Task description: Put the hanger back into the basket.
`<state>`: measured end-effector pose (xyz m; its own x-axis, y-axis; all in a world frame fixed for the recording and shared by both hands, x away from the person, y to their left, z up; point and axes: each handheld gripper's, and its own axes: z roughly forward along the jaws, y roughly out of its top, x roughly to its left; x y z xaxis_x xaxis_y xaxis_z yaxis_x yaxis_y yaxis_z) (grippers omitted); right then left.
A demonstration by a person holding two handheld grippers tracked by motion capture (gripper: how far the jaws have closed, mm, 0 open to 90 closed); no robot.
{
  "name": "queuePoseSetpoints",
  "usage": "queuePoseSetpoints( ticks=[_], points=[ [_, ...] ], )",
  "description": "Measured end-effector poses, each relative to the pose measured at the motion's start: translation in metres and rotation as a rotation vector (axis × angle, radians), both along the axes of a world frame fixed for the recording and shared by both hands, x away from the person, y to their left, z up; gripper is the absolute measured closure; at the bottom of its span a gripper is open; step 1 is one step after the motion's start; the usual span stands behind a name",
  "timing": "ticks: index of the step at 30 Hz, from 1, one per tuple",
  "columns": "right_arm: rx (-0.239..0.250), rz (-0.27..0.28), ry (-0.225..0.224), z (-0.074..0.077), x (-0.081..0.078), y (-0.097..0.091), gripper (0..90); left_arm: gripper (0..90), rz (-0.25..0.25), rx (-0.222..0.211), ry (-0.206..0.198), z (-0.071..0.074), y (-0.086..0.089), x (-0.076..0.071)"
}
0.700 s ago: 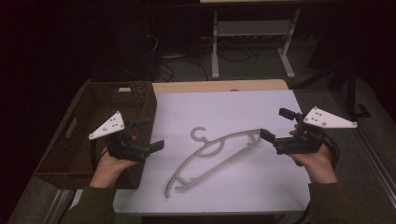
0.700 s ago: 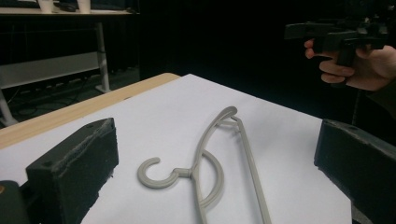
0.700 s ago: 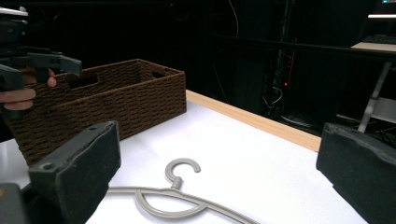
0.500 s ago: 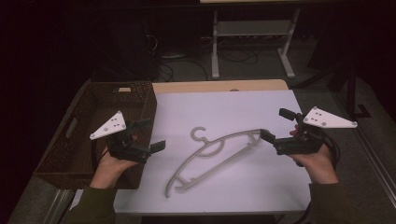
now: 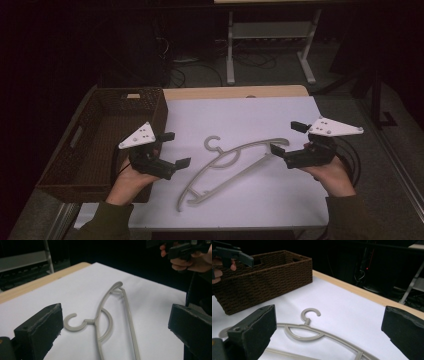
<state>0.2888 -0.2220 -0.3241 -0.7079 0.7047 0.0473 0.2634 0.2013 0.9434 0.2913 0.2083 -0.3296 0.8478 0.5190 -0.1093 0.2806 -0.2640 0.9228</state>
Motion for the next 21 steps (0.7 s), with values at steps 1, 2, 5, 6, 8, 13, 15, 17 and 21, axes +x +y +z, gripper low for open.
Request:
queuePoseSetpoints(
  ticks=[1, 2, 5, 6, 8, 13, 15, 17, 21],
  points=[
    [-0.010, 0.004, 0.014, -0.002, 0.001, 0.002, 0.0, 0.0, -0.001, 0.011, 0.005, -0.001, -0.002, 0.000],
    [-0.010, 0.004, 0.014, -0.002, 0.001, 0.002, 0.0, 0.0, -0.002, 0.019, 0.011, -0.003, -0.004, 0.001],
    [-0.034, 0.012, 0.042, -0.007, 0.004, 0.007, 0.0, 0.0, -0.011, 0.047, 0.033, -0.009, -0.013, 0.002],
    [-0.034, 0.012, 0.042, -0.007, 0.004, 0.007, 0.0, 0.0, -0.011, 0.047, 0.033, -0.009, -0.013, 0.002],
    [-0.049, 0.018, 0.062, -0.009, 0.005, 0.010, 0.0, 0.0, -0.018, 0.050, 0.045, -0.014, -0.018, 0.003],
    [-0.082, 0.036, 0.097, -0.019, 0.008, 0.019, 4.5, 0.0, -0.029, 0.056, 0.065, -0.025, -0.026, 0.005],
    [-0.097, 0.044, 0.113, -0.023, 0.010, 0.022, 7.2, 0.0, -0.038, 0.061, 0.068, -0.030, -0.028, 0.006],
    [-0.107, 0.050, 0.134, -0.027, 0.011, 0.025, 11.1, 0.0, -0.039, 0.062, 0.078, -0.034, -0.031, 0.006],
    [-0.133, 0.053, 0.166, -0.034, 0.014, 0.031, 19.2, 0.0, -0.044, 0.061, 0.085, -0.041, -0.034, 0.007]
  ],
)
